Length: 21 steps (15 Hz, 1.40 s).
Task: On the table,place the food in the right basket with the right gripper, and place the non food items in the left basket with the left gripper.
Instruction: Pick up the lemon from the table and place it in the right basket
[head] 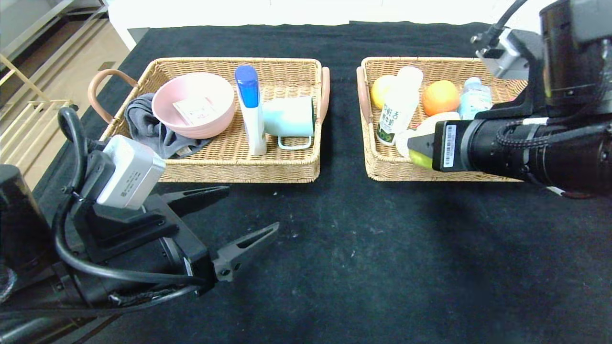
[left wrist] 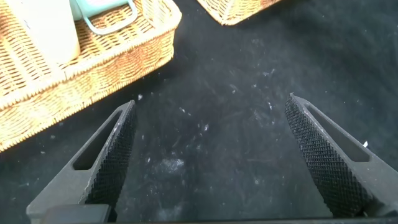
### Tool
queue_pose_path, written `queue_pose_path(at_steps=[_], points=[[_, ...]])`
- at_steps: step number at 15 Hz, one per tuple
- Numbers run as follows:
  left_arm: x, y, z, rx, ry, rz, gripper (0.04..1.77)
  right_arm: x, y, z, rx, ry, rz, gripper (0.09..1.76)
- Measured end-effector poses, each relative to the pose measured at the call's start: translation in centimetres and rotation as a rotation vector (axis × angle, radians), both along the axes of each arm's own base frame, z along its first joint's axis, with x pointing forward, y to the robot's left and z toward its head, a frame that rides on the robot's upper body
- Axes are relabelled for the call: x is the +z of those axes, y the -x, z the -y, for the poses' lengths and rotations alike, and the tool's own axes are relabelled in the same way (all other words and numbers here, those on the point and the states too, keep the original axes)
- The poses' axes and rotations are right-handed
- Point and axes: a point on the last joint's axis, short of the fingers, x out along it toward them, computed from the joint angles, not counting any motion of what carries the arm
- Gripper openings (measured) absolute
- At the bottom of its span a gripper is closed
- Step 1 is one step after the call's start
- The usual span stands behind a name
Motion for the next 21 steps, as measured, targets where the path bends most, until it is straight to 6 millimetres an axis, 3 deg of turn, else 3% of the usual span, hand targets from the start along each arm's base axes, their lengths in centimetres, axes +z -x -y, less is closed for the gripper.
queue_pose_path(at_steps=[3,6,13,21], points=[[0.0,0.0,0.0,-0.001,-0.001,-0.002,1.72,1.3,-1.1,1.5,-0.043,-0.008,0.129,1.16],[0.0,0.0,0.0,-0.001,-0.001,-0.002,1.72,1.3,-2.7,2.2,-0.088,-0.017,0.183,1.16],[-0.2,0.1,0.2,-0.010,-0.010,-0.004,1.72,-0.1,-7.7,2.7,-0.185,-0.080,0.316,1.16],[-0.6,0.1,0.5,-0.022,-0.018,-0.016,1.72,-1.2,-10.0,3.2,-0.231,-0.087,0.347,1.16]])
